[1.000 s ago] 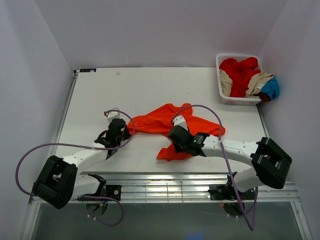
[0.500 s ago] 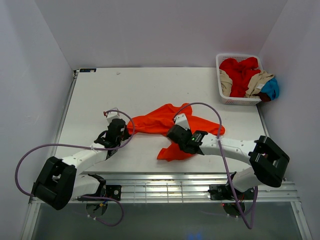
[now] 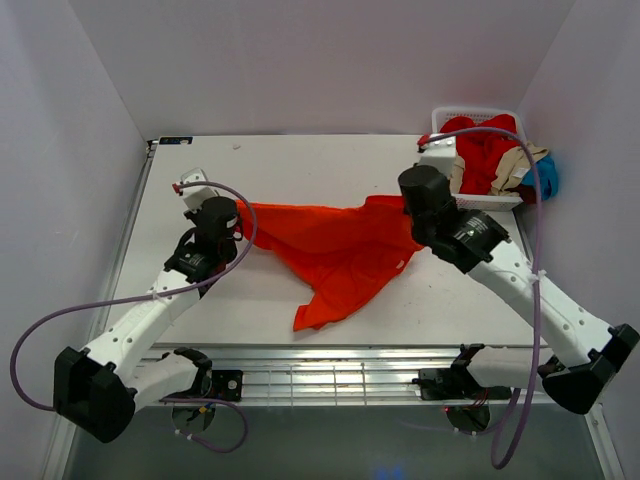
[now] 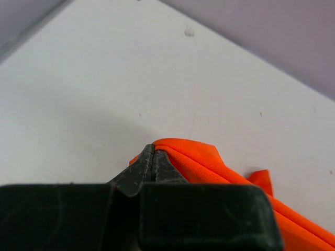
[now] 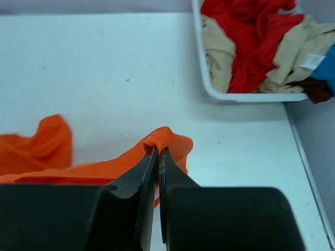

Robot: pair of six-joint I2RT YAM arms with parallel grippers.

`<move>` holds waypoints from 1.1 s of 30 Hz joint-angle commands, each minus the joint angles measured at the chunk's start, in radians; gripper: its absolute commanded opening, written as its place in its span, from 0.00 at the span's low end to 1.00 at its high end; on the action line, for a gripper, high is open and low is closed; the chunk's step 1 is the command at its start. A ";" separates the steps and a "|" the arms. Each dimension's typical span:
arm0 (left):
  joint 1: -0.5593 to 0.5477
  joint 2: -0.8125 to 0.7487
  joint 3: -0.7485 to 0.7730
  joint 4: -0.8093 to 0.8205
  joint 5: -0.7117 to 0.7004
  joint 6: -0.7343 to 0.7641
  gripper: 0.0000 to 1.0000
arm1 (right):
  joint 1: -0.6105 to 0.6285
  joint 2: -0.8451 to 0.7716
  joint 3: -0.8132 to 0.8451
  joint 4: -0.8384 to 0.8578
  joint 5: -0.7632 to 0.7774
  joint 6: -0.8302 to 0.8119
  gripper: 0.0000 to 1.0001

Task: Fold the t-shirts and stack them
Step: Flatten out the tshirt

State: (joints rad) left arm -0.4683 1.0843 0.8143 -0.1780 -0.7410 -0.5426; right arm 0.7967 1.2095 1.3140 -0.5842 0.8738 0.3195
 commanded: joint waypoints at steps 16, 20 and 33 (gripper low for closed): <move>0.002 -0.323 0.325 -0.055 0.163 0.378 0.00 | -0.198 -0.034 0.620 -0.011 -0.119 -0.352 0.08; 0.002 -0.337 0.506 -0.165 0.388 0.398 0.00 | -0.198 -0.025 0.833 -0.100 -0.231 -0.346 0.08; 0.005 -0.325 0.856 -0.502 0.853 0.288 0.00 | -0.200 -0.185 0.973 -0.223 -0.570 -0.260 0.08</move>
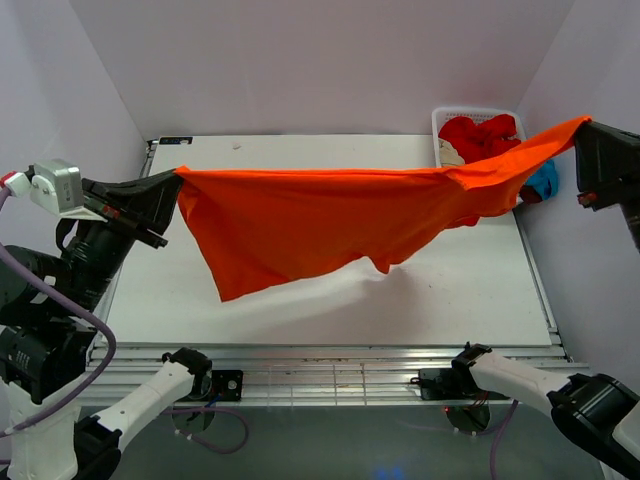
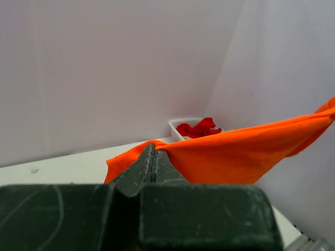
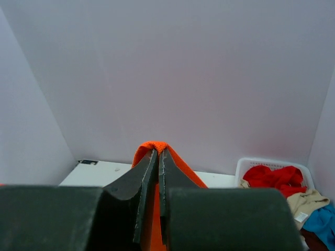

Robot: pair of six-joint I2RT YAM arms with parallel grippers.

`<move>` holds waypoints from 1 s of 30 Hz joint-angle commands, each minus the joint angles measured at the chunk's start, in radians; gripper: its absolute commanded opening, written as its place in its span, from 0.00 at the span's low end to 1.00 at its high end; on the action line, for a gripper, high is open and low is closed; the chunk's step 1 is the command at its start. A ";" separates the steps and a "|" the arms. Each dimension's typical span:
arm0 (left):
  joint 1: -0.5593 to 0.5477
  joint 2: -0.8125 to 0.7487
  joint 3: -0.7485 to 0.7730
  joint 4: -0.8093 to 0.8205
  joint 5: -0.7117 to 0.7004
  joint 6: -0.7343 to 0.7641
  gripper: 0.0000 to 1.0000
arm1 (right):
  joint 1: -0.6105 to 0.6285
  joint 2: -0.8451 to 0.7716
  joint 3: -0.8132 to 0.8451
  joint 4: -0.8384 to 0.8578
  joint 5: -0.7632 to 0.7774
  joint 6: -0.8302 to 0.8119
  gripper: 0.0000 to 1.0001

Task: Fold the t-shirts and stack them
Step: Flatten out the tshirt

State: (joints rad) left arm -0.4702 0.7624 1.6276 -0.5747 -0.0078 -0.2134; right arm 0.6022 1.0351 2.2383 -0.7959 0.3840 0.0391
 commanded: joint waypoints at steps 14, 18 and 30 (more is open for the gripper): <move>0.007 0.081 -0.160 -0.047 -0.095 -0.060 0.00 | -0.004 0.020 -0.129 0.133 0.104 -0.024 0.08; 0.007 0.191 -0.325 0.047 -0.171 -0.060 0.00 | -0.007 0.071 -0.357 0.271 0.203 -0.099 0.08; 0.071 0.757 -0.387 0.262 -0.419 0.006 0.00 | -0.234 0.477 -0.698 0.708 0.115 -0.102 0.08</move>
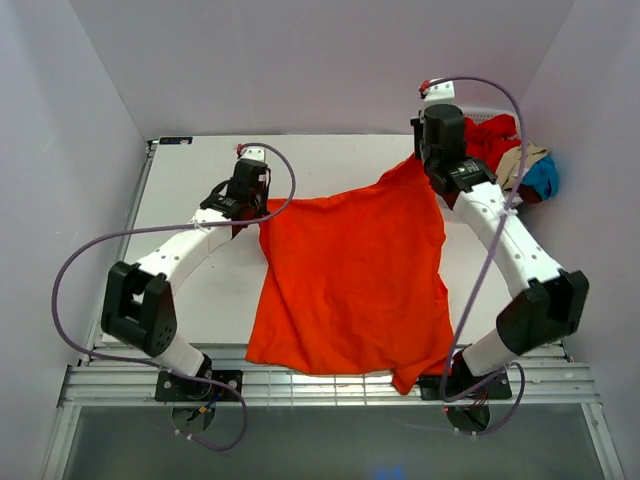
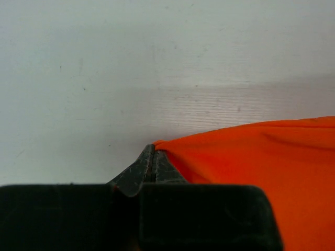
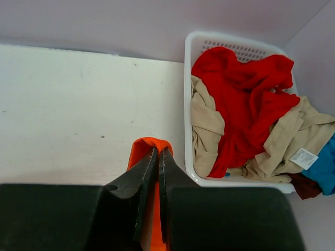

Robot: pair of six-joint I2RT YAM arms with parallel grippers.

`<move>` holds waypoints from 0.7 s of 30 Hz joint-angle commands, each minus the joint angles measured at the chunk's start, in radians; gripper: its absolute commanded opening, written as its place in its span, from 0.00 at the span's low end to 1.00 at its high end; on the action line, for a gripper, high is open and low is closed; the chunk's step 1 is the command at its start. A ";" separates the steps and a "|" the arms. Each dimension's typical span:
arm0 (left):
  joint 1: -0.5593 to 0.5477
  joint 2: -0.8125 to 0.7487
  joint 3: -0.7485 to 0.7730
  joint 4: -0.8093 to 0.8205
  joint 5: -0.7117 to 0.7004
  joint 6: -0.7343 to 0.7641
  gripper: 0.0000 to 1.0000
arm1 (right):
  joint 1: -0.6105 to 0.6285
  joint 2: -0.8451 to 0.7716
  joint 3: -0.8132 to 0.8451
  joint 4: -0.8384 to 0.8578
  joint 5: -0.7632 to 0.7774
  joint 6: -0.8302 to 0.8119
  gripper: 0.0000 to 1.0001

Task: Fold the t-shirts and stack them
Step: Flatten out the tshirt

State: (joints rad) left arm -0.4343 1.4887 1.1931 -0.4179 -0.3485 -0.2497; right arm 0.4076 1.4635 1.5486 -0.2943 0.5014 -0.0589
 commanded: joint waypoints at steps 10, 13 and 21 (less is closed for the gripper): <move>0.106 0.430 0.356 0.295 -0.254 0.243 0.31 | -0.102 0.394 0.137 0.469 -0.006 -0.085 0.97; 0.108 0.482 0.457 0.297 -0.309 0.311 0.77 | -0.101 0.448 0.240 0.347 0.032 -0.098 0.98; 0.077 0.294 0.387 0.367 -0.324 0.250 0.98 | -0.089 0.115 -0.172 0.460 -0.035 -0.050 0.96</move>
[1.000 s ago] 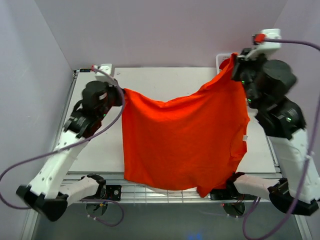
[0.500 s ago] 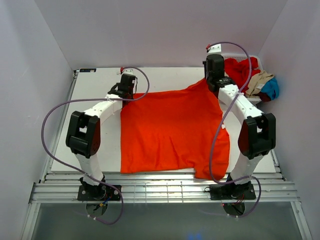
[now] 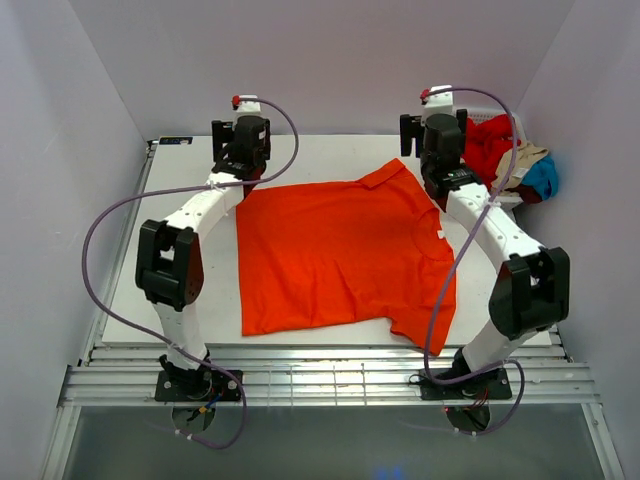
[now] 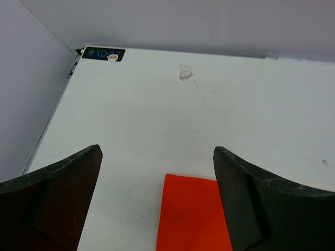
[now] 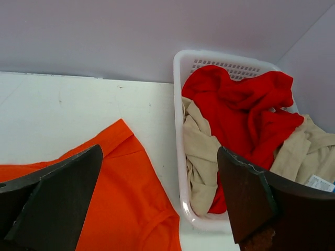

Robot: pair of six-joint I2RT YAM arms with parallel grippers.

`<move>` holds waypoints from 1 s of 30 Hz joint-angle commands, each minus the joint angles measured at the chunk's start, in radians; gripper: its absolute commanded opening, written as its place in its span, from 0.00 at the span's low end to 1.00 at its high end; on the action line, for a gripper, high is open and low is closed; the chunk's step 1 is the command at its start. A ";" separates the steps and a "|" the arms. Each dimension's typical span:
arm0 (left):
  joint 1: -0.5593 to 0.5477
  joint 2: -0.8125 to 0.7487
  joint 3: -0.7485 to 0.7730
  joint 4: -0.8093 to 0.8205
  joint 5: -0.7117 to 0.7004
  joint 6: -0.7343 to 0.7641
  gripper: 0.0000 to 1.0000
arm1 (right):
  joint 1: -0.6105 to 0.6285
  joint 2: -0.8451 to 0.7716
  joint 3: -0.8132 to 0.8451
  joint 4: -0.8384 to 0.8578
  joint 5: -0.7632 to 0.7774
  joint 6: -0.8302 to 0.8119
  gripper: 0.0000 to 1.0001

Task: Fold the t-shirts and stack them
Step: Flatten out the tshirt

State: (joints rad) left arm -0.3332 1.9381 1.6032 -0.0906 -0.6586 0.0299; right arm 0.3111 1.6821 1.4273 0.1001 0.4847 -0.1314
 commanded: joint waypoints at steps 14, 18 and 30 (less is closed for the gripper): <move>-0.297 -0.498 -0.650 -0.081 0.358 -0.577 0.00 | 0.066 -0.399 -0.369 -0.322 -0.147 0.303 0.08; -0.329 -0.515 -0.745 -0.138 0.353 -0.657 0.00 | 0.089 -0.461 -0.452 -0.367 -0.150 0.355 0.08; -0.333 -0.441 -0.761 -0.313 0.271 -0.740 0.00 | 0.117 -0.507 -0.533 -0.407 -0.147 0.403 0.08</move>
State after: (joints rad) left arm -0.6659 1.4876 0.8288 -0.3527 -0.3454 -0.6765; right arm 0.4206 1.2079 0.9020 -0.3054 0.3370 0.2428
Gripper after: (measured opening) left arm 0.009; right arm 0.078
